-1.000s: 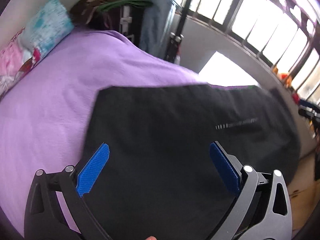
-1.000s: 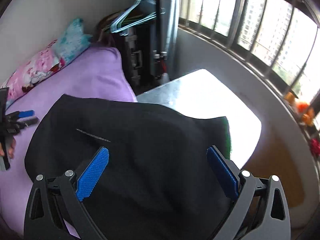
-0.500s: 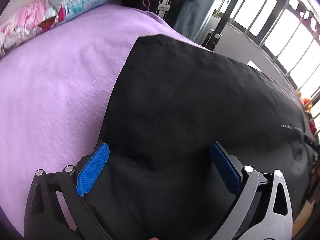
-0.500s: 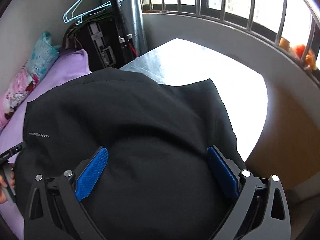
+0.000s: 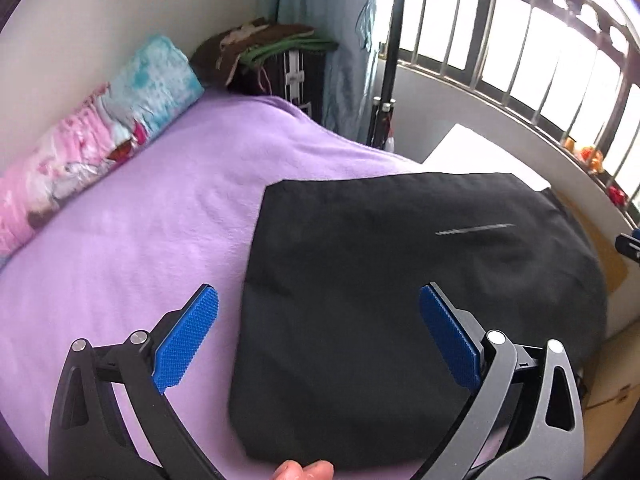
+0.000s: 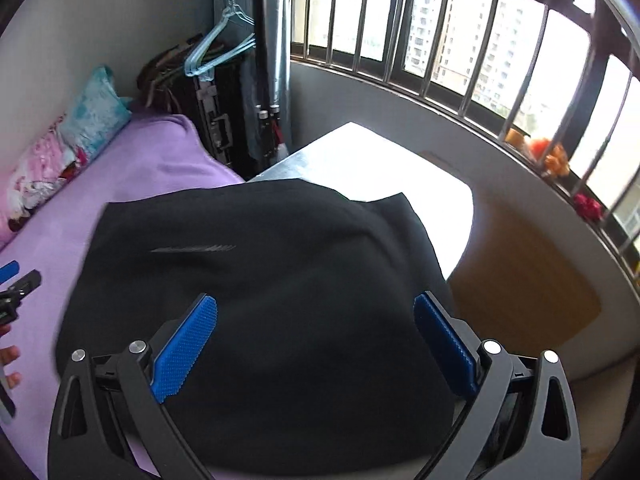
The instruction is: Fold large clothes
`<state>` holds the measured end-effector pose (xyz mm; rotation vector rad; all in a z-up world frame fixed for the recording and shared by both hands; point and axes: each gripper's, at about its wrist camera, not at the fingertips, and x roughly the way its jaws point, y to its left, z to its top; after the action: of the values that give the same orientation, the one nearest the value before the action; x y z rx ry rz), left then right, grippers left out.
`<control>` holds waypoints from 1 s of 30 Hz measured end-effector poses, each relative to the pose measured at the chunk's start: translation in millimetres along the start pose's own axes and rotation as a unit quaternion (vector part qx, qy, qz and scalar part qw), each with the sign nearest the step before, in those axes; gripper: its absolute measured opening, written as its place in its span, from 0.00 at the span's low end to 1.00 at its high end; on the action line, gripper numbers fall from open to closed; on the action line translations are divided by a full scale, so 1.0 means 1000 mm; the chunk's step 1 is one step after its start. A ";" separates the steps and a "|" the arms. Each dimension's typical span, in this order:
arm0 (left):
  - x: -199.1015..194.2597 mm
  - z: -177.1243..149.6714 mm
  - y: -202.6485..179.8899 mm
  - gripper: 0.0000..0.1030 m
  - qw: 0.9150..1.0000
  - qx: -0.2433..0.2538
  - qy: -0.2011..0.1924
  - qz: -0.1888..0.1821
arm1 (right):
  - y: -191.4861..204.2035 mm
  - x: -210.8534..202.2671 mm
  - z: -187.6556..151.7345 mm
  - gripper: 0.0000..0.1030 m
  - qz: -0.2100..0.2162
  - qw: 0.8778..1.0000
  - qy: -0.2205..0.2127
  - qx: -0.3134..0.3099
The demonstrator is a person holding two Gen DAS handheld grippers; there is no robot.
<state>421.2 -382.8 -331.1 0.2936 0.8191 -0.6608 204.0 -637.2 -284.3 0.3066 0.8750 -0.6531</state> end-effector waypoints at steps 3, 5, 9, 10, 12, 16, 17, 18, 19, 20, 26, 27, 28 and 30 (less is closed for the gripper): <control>-0.049 -0.003 0.000 0.94 1.000 -0.017 0.003 -0.005 | 0.010 -0.044 -0.009 0.94 -0.002 1.000 -0.005 0.015; -0.077 -0.003 0.000 0.94 1.000 -0.020 0.008 -0.005 | 0.020 -0.078 -0.018 0.94 -0.012 1.000 -0.007 0.019; -0.143 -0.007 0.001 0.94 1.000 -0.027 -0.005 0.002 | 0.035 -0.127 -0.032 0.94 -0.007 1.000 -0.007 0.022; -0.158 -0.008 0.002 0.94 0.999 -0.032 -0.010 0.001 | 0.041 -0.144 -0.037 0.94 -0.010 1.000 -0.013 0.016; -0.183 -0.013 0.003 0.94 0.999 -0.036 -0.013 -0.002 | 0.050 -0.168 -0.045 0.94 -0.009 1.000 -0.015 0.011; -0.231 -0.028 -0.002 0.94 0.999 -0.033 -0.014 -0.014 | 0.067 -0.209 -0.069 0.94 -0.007 1.000 -0.010 0.004; -0.238 -0.031 -0.003 0.94 0.999 -0.034 -0.011 -0.017 | 0.071 -0.215 -0.074 0.94 -0.006 1.000 -0.008 -0.002; -0.247 -0.036 -0.005 0.94 0.999 -0.037 -0.004 -0.023 | 0.076 -0.224 -0.080 0.94 -0.006 1.000 -0.010 -0.013; -0.254 -0.040 -0.008 0.94 0.999 -0.040 0.002 -0.031 | 0.080 -0.232 -0.084 0.94 -0.003 1.000 -0.014 -0.018; -0.259 -0.044 -0.010 0.94 0.999 -0.039 0.006 -0.035 | 0.082 -0.238 -0.088 0.94 -0.001 1.000 -0.016 -0.021; -0.274 -0.056 -0.027 0.94 0.999 -0.009 0.013 -0.050 | 0.089 -0.262 -0.102 0.94 0.007 0.999 -0.019 -0.031; -0.274 -0.056 -0.028 0.94 0.999 -0.009 0.011 -0.052 | 0.089 -0.265 -0.103 0.94 0.010 0.999 -0.022 -0.030; -0.274 -0.056 -0.029 0.94 0.999 -0.010 0.009 -0.049 | 0.088 -0.264 -0.102 0.94 0.010 0.999 -0.024 -0.029; -0.274 -0.057 -0.031 0.94 0.999 -0.010 0.004 -0.041 | 0.088 -0.263 -0.102 0.94 0.008 0.999 -0.023 -0.029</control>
<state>231.5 -261.3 -161.6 0.2463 0.8481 -0.7290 75.7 -412.8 -140.5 0.2451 0.8444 -0.6175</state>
